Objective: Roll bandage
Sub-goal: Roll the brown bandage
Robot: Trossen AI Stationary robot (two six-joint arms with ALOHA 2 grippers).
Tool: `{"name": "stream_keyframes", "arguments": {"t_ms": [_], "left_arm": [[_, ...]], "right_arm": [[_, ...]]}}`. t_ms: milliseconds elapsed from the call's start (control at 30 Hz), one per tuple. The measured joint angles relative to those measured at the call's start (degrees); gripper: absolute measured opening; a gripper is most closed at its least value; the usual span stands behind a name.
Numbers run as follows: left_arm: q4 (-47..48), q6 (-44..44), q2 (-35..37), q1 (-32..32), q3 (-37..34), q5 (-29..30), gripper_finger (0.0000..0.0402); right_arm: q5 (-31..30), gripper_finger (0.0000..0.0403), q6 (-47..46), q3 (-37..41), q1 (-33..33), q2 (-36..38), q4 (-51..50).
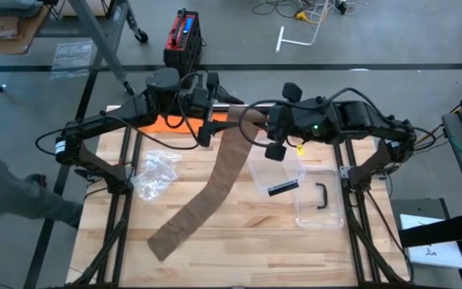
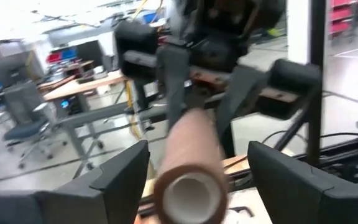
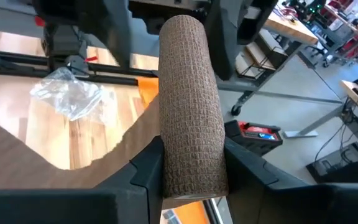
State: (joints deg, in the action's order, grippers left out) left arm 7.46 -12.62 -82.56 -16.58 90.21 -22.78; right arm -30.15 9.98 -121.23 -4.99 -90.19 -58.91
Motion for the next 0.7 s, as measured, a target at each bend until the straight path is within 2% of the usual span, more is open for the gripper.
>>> {"name": "stream_keyframes", "arguments": {"t_ms": [100,700], "left_arm": [[0.84,0.2,0.0,-0.43,0.0,2.25,0.025],[3.81,7.16,0.0,-0.78,0.0,1.49,0.0196]], "right_arm": [[-0.05,0.0121,0.47,0.0,0.0,0.0,0.26],[-2.89,0.0117,4.61,-0.02,0.0,-0.81,0.98]]}}
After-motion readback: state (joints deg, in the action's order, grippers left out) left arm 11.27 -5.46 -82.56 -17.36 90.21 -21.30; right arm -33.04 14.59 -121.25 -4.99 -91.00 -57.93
